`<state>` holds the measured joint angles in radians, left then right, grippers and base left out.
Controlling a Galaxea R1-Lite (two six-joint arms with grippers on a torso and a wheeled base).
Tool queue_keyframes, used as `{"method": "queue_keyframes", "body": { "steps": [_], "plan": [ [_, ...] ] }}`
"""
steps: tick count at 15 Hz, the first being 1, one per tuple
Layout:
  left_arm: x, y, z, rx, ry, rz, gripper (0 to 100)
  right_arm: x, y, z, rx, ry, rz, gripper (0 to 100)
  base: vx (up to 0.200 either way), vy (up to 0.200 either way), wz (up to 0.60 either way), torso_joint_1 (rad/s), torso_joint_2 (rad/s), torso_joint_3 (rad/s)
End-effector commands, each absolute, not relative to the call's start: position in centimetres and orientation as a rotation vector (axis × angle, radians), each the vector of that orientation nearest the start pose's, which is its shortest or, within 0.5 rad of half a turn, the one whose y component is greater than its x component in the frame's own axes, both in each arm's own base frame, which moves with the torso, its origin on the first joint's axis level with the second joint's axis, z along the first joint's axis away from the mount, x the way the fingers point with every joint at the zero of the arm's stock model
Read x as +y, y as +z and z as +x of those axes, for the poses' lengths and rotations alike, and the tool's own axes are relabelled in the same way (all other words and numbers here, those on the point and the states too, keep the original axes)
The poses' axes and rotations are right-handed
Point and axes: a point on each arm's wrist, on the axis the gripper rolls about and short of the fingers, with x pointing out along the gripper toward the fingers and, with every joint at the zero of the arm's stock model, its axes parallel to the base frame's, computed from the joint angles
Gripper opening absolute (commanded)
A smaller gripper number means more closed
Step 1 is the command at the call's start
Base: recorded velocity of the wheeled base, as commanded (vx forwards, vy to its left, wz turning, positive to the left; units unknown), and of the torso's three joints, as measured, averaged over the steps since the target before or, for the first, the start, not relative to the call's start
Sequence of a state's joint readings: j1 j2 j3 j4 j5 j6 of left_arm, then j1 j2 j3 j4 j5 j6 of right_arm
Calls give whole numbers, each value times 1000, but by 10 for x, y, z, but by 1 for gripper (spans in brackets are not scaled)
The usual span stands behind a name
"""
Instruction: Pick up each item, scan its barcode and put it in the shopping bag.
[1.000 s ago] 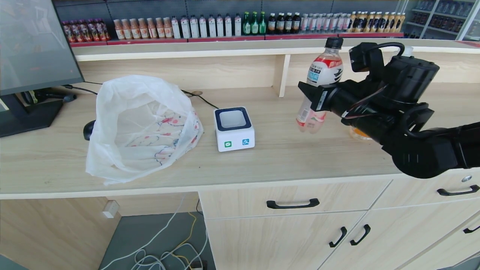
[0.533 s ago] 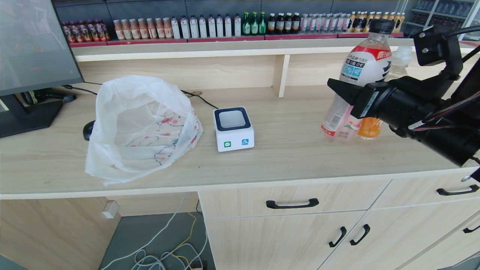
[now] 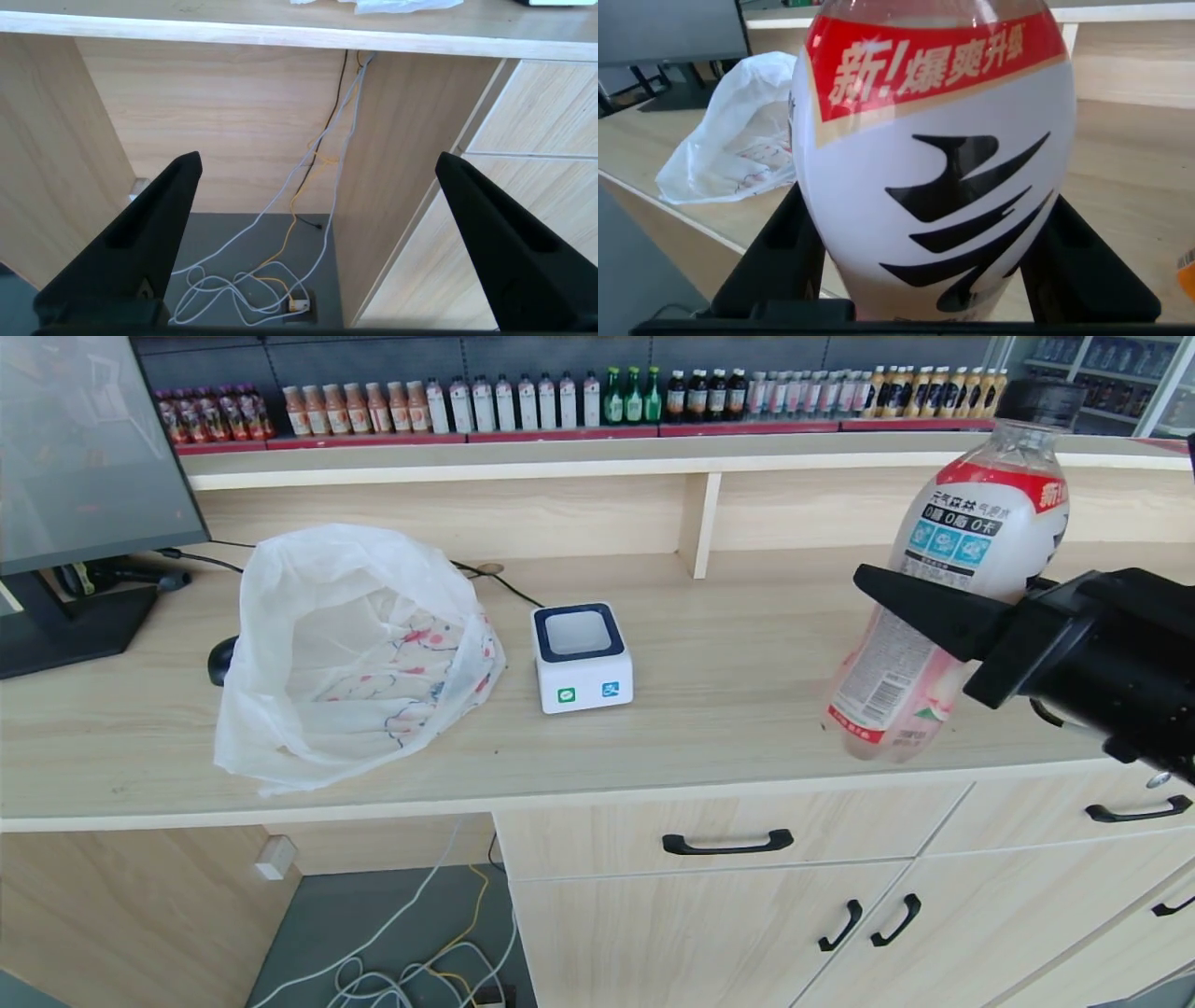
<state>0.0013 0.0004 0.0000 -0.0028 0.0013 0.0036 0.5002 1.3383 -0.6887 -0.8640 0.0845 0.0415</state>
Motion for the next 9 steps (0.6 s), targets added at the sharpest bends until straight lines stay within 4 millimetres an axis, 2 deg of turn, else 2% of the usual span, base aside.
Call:
{"method": "queue_keyframes", "body": {
  "steps": [1, 3, 9],
  "plan": [
    [0, 76, -23, -3, 3, 5, 100, 108, 269, 189, -190, 642, 114, 0, 0, 0, 0, 0, 0, 0],
    [0, 76, -23, -3, 3, 3, 100, 115, 266, 199, -170, 726, 134, 0, 0, 0, 0, 0, 0, 0],
    [0, 76, -23, -3, 3, 5, 100, 134, 242, 222, -183, 972, 163, 0, 0, 0, 0, 0, 0, 0]
  ]
}}
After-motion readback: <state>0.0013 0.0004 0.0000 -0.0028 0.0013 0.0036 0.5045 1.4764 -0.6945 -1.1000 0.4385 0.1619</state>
